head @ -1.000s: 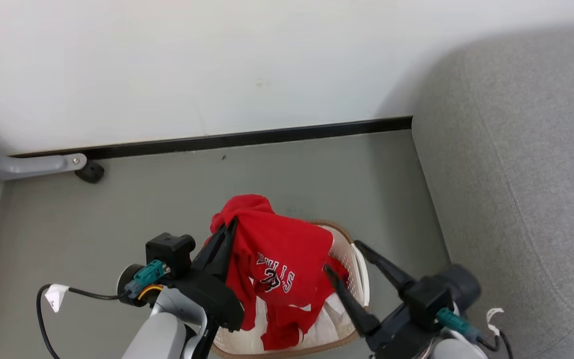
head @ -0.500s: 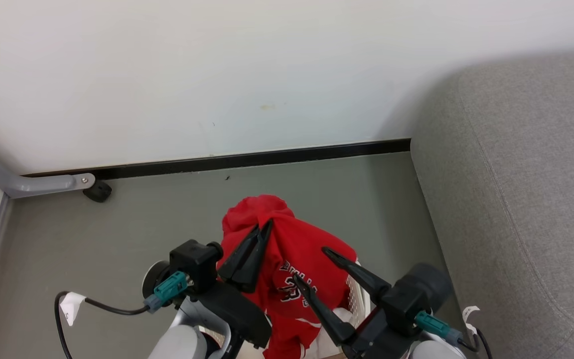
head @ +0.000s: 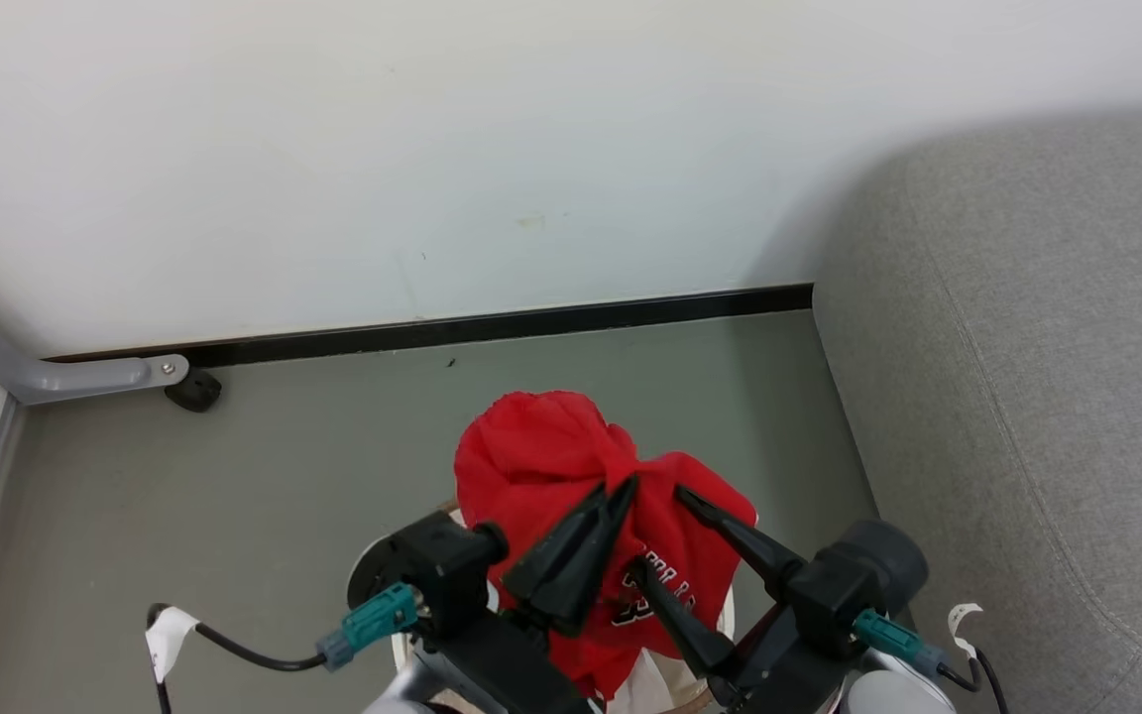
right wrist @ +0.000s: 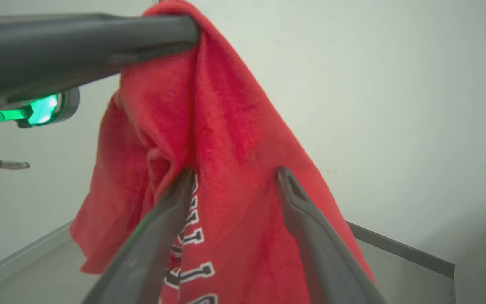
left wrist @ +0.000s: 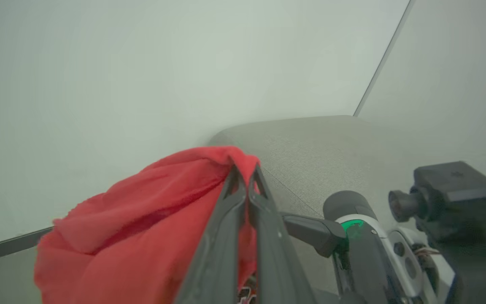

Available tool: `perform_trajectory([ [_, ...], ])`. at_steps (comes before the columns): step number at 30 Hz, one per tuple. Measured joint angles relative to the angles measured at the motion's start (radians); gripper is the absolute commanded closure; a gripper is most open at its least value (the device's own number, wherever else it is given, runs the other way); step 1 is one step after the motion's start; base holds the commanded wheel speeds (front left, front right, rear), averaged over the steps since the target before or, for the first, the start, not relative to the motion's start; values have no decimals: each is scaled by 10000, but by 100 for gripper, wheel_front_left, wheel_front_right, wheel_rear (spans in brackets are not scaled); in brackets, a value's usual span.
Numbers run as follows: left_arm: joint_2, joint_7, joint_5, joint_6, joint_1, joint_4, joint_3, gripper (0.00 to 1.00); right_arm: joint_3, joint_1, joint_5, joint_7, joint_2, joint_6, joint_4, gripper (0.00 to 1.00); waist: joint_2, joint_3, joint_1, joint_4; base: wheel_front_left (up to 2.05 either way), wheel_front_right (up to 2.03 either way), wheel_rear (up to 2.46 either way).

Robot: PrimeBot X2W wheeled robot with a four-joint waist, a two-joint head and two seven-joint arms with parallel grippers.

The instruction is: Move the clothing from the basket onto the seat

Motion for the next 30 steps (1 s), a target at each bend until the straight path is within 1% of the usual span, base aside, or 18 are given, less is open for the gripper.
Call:
perform_trajectory([
  [3, 67, 376, -585, 0, 46, -443, -416, 100, 58, 0, 81, 0, -2, 0, 6, 0, 0, -25, 0, -29, 0, 0, 0],
  [8, 221, 859, -1032, 0, 238, -754, -456, 100, 176, -1, 163, 0, 15, 2, 6, 0, 0, -49, 0, -81, 0, 0, 0],
  [9, 232, 930, -1091, 0, 265, -794, -418, 100, 196, -1, 182, 0, 17, 2, 6, 54, 1, -49, 0, -90, 0, 0, 0],
  [10, 240, 1022, -1131, 0, 301, -834, -389, 100, 211, -1, 201, 0, 17, 0, 4, 84, 1, -48, 0, -99, 0, 0, 0],
  [11, 247, 1104, -1135, 0, 351, -857, -366, 100, 217, -1, 230, 0, 15, 2, -2, 100, 0, -46, 0, -108, 0, 0, 0],
  [15, 297, 1338, -1212, 2, 445, -884, -245, 100, 209, 0, 324, 0, -12, 0, -36, 100, 0, -28, 0, -144, 0, 0, 0],
  [18, 359, 1413, -1204, 159, 446, -892, -115, 99, 136, 3, 422, 0, -35, 0, -54, 100, 1, -6, 0, -175, 0, 0, 0],
  [20, 431, 1419, -1158, 267, 447, -897, 0, 60, 90, 12, 426, 0, -54, 2, -88, 100, 1, 14, 0, -198, 0, 0, 0],
  [21, 462, 1421, -1122, 297, 450, -899, 40, 45, 73, 14, 443, 0, -61, 2, -105, 100, 1, 25, 0, -210, 0, 0, 0],
  [22, 502, 1419, -1083, 360, 458, -901, 81, 17, 35, 26, 464, 0, -61, 2, -123, 100, 0, 36, 0, -225, 0, 0, 0],
  [23, 525, 1419, -1055, 401, 470, -905, 107, 0, -4, 35, 497, 0, -71, 2, -146, 100, 1, 47, 0, -239, 0, 0, 0],
  [30, 656, 1407, -934, 598, 647, -917, 261, 0, -562, 44, 514, 0, -353, 2, -228, 100, 1, 125, 0, -358, 0, 0, 0],
])
